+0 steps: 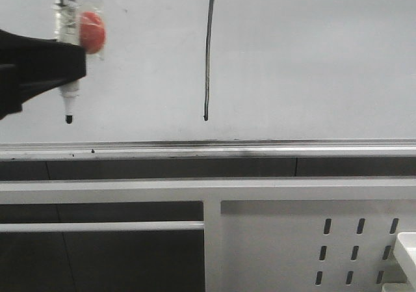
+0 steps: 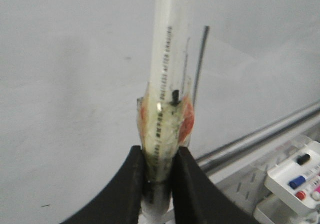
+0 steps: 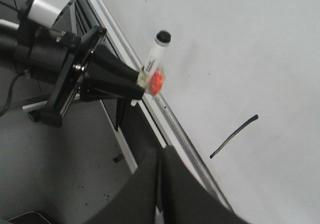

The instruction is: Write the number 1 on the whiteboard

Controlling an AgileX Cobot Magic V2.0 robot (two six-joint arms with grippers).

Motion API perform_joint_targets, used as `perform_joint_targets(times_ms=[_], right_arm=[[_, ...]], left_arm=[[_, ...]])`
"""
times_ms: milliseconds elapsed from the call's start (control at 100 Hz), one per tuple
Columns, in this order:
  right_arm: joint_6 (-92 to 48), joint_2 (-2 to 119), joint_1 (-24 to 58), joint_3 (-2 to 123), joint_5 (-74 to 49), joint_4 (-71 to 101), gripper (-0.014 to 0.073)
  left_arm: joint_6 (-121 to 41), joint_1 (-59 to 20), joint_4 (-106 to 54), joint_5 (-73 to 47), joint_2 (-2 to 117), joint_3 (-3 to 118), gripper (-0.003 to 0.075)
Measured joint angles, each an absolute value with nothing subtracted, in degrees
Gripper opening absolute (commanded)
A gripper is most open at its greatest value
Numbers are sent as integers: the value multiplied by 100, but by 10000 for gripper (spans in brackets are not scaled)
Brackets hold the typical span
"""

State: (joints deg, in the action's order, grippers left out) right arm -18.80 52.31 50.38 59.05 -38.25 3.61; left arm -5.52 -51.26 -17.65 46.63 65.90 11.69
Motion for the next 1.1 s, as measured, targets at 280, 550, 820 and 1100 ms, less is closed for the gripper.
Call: perform_joint_targets(times_ms=[280, 550, 820, 1100], right_arm=[[-1860, 5177, 5038, 5905, -4030, 361, -69], [-1860, 5177, 5038, 5905, -4043, 361, -69], [-1852, 5177, 5038, 5905, -4043, 361, -69], [-1848, 5177, 5038, 5905, -4043, 354, -69]], left_arm=[[-566, -5126, -2546, 5393, 7306, 1135, -20], [-566, -5126, -2861, 6157, 8079, 1289, -20], [-566, -5126, -3081, 6194, 8513, 1699, -20], [-566, -5126, -3196, 6194, 8567, 1755, -20]])
